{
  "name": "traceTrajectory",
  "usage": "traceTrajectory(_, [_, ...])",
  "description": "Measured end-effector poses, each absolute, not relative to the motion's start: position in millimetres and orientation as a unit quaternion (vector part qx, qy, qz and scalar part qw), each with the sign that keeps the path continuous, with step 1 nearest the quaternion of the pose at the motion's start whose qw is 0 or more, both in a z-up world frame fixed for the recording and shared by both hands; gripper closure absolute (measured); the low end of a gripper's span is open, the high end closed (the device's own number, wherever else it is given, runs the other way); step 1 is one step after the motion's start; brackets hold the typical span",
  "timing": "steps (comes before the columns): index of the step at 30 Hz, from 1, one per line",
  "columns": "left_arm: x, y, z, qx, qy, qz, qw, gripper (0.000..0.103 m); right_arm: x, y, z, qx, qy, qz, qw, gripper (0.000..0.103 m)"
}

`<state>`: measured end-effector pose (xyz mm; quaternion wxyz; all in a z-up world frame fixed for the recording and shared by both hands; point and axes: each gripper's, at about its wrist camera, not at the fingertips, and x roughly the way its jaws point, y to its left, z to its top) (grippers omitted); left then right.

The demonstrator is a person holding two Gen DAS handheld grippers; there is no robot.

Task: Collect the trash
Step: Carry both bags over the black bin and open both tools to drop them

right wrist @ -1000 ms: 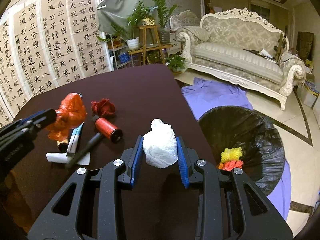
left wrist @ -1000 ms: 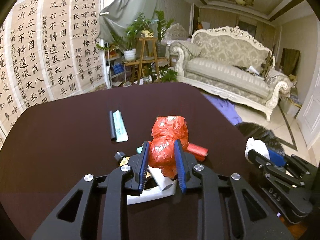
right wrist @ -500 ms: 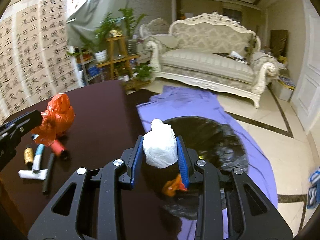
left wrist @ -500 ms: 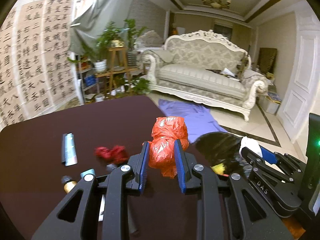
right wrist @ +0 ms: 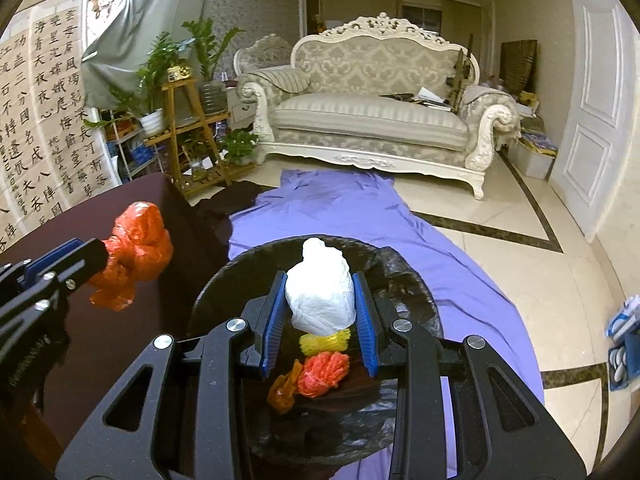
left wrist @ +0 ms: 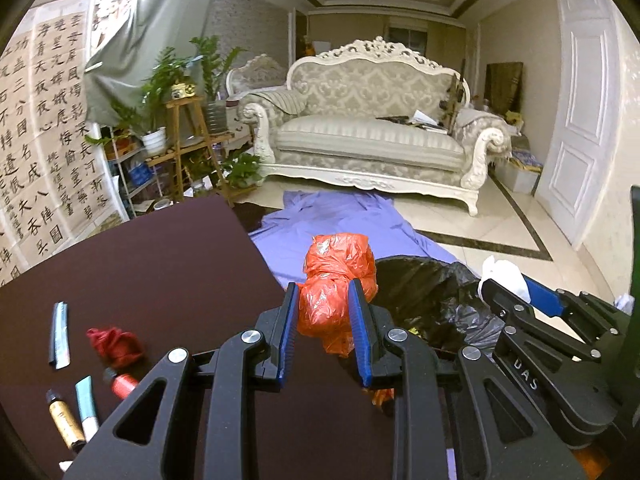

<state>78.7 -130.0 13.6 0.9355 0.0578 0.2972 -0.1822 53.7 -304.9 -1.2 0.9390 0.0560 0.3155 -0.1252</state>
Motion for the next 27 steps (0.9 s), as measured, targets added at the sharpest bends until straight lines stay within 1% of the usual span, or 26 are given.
traceTrajectory(7, [98, -153, -4, 0.078, 0.321, -0.195, 0.924, 0.076, 64, -318, -13, 0.067, 0.323, -0.136, 0.934, 0.07])
traceTrajectory(8, [100, -155, -4, 0.079, 0.321, -0.195, 0.923, 0.076, 65, -320, -14, 0.067, 0.324, -0.138, 0.933, 0.068])
traceTrajectory(9, [101, -156, -5, 0.081, 0.321, -0.195, 0.923, 0.075, 66, -321, -16, 0.067, 0.325, -0.141, 0.933, 0.063])
traceTrajectory(11, [102, -157, -5, 0.082, 0.323, -0.194, 0.923, 0.067, 67, -324, -17, 0.069, 0.325, -0.144, 0.932, 0.057])
traceTrajectory(13, [103, -156, -5, 0.079, 0.322, -0.193, 0.923, 0.05, 66, -326, -18, 0.071, 0.326, -0.147, 0.931, 0.056])
traceTrajectory(16, [106, -153, -5, 0.069, 0.325, -0.191, 0.924, 0.039, 66, -327, -19, 0.071, 0.329, -0.151, 0.93, 0.056])
traceTrajectory(20, [102, -144, -1, 0.063, 0.325, -0.183, 0.926, 0.034, 64, -326, -18, 0.071, 0.331, -0.15, 0.929, 0.056])
traceTrajectory(27, [87, -109, 8, 0.056, 0.323, -0.16, 0.931, 0.033, 56, -298, -14, 0.066, 0.332, -0.123, 0.933, 0.056])
